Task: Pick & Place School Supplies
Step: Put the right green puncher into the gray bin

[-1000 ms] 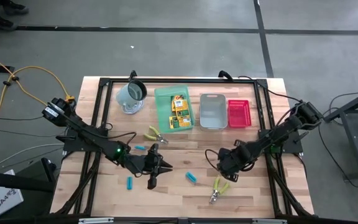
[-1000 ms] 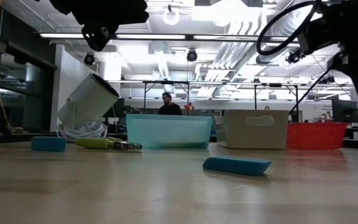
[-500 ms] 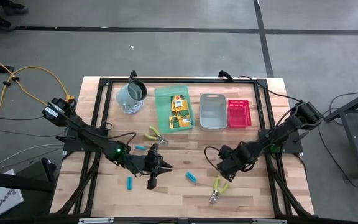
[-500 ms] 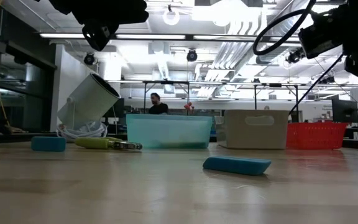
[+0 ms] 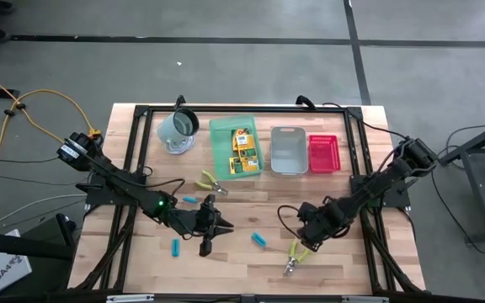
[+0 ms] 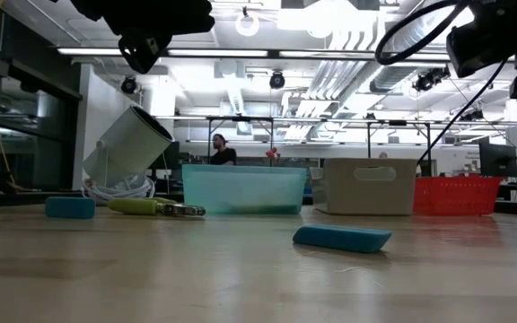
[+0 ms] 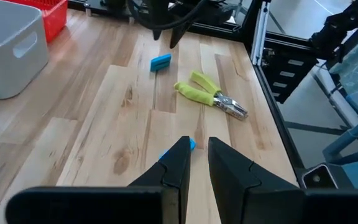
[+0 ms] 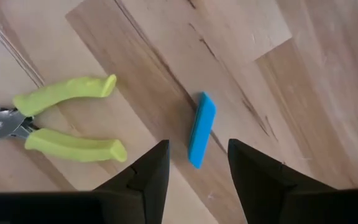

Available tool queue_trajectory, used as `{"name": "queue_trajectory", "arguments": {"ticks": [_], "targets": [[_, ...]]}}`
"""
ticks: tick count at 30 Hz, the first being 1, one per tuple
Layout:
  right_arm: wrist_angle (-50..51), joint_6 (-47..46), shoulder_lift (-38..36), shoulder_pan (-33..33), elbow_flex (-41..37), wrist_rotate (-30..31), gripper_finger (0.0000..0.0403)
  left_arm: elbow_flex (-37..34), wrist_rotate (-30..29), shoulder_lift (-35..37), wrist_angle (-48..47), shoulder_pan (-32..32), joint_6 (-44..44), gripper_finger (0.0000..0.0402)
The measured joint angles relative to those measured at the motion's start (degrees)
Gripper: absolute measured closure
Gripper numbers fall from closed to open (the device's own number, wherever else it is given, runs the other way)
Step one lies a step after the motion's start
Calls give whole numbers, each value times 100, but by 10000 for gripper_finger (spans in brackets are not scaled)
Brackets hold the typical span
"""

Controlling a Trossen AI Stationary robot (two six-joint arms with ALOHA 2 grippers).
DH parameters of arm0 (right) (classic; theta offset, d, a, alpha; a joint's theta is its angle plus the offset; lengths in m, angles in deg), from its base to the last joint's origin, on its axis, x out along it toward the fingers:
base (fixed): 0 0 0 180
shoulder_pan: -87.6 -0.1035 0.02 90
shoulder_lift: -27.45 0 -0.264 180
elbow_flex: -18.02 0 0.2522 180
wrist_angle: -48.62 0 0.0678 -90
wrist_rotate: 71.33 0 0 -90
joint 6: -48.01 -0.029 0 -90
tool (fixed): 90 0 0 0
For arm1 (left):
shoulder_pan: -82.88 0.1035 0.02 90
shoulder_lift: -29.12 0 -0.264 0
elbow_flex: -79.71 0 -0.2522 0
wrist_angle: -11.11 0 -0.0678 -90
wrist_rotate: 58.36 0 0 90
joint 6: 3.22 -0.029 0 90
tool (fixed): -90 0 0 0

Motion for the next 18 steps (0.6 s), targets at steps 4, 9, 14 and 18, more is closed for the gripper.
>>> {"name": "queue_trajectory", "arguments": {"ticks": [4, 9, 14, 18], "targets": [[-47, 8, 0, -59, 0, 147, 247, 0, 303, -26, -21, -10, 69, 348], [-370, 329, 0, -71, -2, 143, 247, 1, 367, -125, -94, -183, 87, 348], [-990, 1382, 2, -181, -2, -127, 247, 2, 325, -221, -133, -343, 205, 348], [-1239, 2424, 2, -398, -2, -267, 247, 2, 284, -290, -142, -378, 366, 348]]}}
